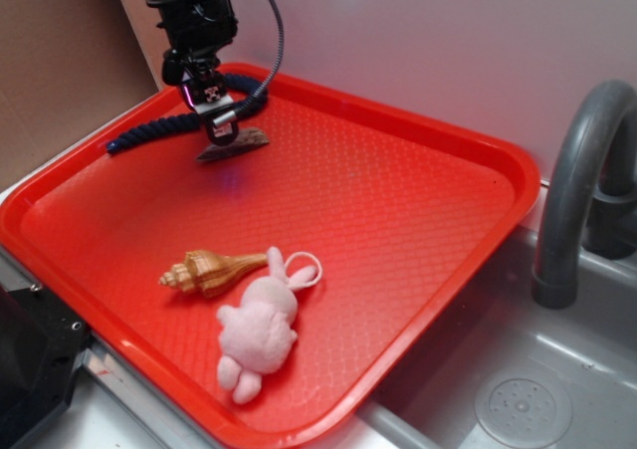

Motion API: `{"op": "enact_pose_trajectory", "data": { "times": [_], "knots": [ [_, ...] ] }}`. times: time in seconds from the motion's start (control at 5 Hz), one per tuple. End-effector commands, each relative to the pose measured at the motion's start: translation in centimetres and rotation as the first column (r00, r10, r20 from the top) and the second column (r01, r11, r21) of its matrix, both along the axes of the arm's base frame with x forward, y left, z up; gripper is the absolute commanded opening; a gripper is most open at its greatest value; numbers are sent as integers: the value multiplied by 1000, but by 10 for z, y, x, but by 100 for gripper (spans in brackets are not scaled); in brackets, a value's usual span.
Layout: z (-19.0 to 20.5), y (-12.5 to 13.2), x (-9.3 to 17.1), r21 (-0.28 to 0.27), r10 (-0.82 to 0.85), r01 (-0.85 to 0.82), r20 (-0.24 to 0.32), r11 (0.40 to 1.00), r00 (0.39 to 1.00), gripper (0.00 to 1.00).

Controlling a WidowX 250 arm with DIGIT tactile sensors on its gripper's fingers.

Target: Grab the wood chip.

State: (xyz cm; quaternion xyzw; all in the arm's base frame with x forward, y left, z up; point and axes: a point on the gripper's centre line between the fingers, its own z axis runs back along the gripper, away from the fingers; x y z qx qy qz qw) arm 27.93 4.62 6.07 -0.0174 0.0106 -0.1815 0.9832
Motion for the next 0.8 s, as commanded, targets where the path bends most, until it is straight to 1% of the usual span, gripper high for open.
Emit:
{"op": "enact_pose_trajectory", "data": {
  "times": [0.0, 0.2, 0.4, 0.6],
  "knots": [
    [-20, -17, 13, 95, -127, 131, -41, 987, 991, 100],
    [-28, -25, 17, 114, -144, 150, -60, 982, 988, 69],
    [-29, -25, 19, 120, -133, 140, -58, 983, 989, 0],
    [-28, -23, 18, 116, -134, 140, -56, 983, 989, 0]
  ]
}}
